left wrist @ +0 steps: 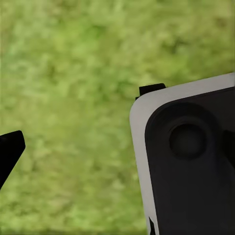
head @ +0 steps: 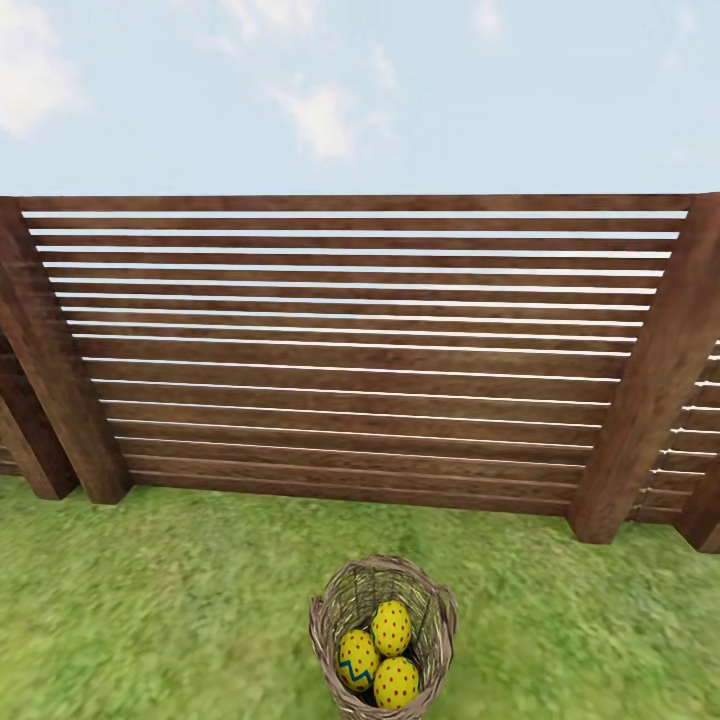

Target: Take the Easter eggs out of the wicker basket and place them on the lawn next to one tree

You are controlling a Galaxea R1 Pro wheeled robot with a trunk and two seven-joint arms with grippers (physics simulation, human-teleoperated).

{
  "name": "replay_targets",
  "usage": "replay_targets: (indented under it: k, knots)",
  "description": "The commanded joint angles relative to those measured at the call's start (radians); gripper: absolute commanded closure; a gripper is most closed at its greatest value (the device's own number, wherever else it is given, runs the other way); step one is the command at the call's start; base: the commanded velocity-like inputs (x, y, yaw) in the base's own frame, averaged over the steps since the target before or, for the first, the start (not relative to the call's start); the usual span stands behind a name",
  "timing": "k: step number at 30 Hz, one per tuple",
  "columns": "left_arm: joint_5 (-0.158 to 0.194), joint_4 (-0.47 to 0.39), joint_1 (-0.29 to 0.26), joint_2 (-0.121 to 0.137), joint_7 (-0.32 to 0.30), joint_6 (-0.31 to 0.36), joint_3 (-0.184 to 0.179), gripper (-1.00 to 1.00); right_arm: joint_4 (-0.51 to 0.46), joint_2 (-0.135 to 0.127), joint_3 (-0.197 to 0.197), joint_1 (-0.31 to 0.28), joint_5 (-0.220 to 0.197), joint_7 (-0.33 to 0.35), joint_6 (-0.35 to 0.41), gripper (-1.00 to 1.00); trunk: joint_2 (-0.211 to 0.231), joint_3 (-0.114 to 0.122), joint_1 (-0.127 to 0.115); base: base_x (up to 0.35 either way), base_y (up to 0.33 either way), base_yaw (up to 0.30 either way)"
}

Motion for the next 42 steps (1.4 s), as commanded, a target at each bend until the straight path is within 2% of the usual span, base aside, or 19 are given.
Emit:
replay_targets:
  k: [1,4,5,7,8,9,12,13,14,19,25,27,28,32,33,39,42]
  knots:
    - [-0.002,0.001,-0.001,0.000,0.001,-0.003,-0.007,-1.00,-0.077,0.009,-0.001,0.023,-0.001,0.000,-0.004,-1.00,0.000,-0.001,0.000,0.000,0.000,0.000]
    - [-0.002,0.001,-0.001,0.000,0.001,-0.003,-0.007,-1.00,-0.195,0.012,0.000,0.055,-0.001,-0.001,0.009,-1.00,0.000,-0.001,0.000,0.000,0.000,0.000]
    - [-0.002,0.001,-0.001,0.000,0.001,-0.003,-0.007,-1.00,-0.277,0.012,0.001,0.071,-0.001,-0.001,0.041,-1.00,0.000,-0.001,0.000,0.000,0.000,0.000]
    - [-0.002,0.001,-0.001,0.000,0.001,-0.003,-0.007,-1.00,-0.364,0.012,0.002,0.085,-0.001,-0.001,0.092,-1.00,0.000,-0.001,0.000,0.000,0.000,0.000]
    - [-0.002,0.001,-0.001,0.000,0.001,-0.004,-0.007,-1.00,-0.410,0.012,0.002,0.094,-0.001,-0.001,0.123,-1.00,0.000,-0.001,0.000,0.000,0.000,0.000]
    - [-0.002,0.001,-0.001,0.000,0.001,-0.003,-0.007,-1.00,-0.508,0.012,0.003,0.110,-0.001,-0.001,0.191,-1.00,0.000,-0.001,0.000,0.000,0.000,0.000]
    - [-0.002,0.001,-0.001,0.000,0.001,-0.003,-0.007,-1.00,-0.653,0.012,0.008,0.136,-0.007,0.000,0.295,-1.00,0.000,-0.001,0.000,0.000,0.000,0.000]
    - [-0.002,0.001,-0.001,0.000,0.001,-0.003,-0.007,-1.00,-0.732,0.012,0.013,0.147,-0.015,0.002,0.361,-1.00,0.000,-0.001,0.000,0.000,0.000,0.000]
    - [-0.002,0.001,-0.001,0.000,0.001,-0.003,-0.007,-1.00,-0.766,0.012,0.017,0.152,-0.019,0.004,0.391,-1.00,0.000,-0.001,0.000,0.000,0.000,0.000]
    - [-0.002,0.001,-0.001,0.000,0.001,-0.003,-0.007,-1.00,-0.882,0.012,0.052,0.163,-0.033,0.007,0.523,-1.00,0.000,-0.001,0.000,0.000,0.000,0.000]
    - [-0.002,0.001,-0.001,0.000,0.001,-0.003,-0.007,-1.00,-1.059,0.012,0.105,0.168,-0.043,0.009,0.746,-1.00,0.000,-0.001,0.000,0.000,0.000,0.000]
    - [-0.002,0.001,-0.001,0.000,0.001,-0.004,-0.007,-1.00,-1.115,0.012,0.122,0.169,-0.056,0.009,0.833,-1.00,0.000,-0.001,0.000,0.000,0.000,0.000]
    - [-0.001,0.001,-0.001,0.000,0.001,-0.004,-0.007,-1.00,-1.178,0.012,0.142,0.169,-0.078,0.009,0.929,-1.00,0.000,-0.001,0.000,0.000,0.000,0.000]
    - [-0.001,0.001,-0.001,0.000,0.001,-0.004,-0.007,-1.00,-1.286,0.012,0.187,0.168,-0.116,0.008,1.099,-1.00,0.000,-0.001,0.000,0.000,0.000,0.000]
    - [-0.001,0.001,-0.001,0.000,0.001,-0.004,-0.007,-1.00,-1.314,0.012,0.212,0.166,-0.125,0.004,1.163,-1.00,0.000,-0.001,0.000,0.000,0.000,0.000]
    - [-0.001,0.001,-0.001,0.000,0.001,-0.004,-0.007,-1.00,-1.353,0.012,0.274,0.155,-0.140,-0.020,1.315,-1.00,0.000,-0.001,0.000,0.000,0.000,0.000]
    - [-0.001,0.001,-0.001,0.000,0.001,-0.004,-0.007,-1.00,-1.358,0.012,0.292,0.136,-0.142,-0.040,1.362,-1.00,0.000,-0.001,0.000,0.000,0.000,0.000]
